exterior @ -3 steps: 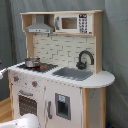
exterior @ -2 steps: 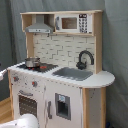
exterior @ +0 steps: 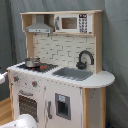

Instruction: Play with the kitchen

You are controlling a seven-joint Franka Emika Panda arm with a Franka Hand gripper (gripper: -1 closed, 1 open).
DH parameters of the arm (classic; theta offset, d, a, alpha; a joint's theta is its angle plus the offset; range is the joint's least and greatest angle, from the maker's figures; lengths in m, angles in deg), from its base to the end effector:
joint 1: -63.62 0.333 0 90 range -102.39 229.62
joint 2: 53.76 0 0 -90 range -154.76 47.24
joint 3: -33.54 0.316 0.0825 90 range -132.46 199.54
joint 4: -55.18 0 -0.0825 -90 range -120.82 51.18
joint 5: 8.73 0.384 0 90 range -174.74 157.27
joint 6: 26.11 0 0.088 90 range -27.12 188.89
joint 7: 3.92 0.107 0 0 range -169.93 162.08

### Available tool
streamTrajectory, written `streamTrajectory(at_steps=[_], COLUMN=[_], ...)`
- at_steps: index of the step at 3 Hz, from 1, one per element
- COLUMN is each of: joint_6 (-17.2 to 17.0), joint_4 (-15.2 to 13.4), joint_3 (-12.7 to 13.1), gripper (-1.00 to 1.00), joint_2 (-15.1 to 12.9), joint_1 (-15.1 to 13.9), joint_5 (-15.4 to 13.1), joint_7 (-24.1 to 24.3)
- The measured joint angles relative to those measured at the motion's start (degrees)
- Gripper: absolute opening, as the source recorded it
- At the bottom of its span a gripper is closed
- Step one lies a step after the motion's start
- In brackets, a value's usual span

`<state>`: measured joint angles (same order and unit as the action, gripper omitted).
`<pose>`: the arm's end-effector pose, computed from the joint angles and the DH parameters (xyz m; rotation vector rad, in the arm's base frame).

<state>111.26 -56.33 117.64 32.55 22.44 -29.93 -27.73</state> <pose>0.2472 0.5711 0.4094 0.8059 1.0965 0.6216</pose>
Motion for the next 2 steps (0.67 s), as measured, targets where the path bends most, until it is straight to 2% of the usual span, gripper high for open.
streamTrajectory(at_steps=[2], joint_6=[8.47], joint_4=[-10.65], joint_3=[-0.29], gripper=[1.0], joint_2=[-0.12], joint_1=[6.5], joint_5=[-2.04], joint_7=[0.21])
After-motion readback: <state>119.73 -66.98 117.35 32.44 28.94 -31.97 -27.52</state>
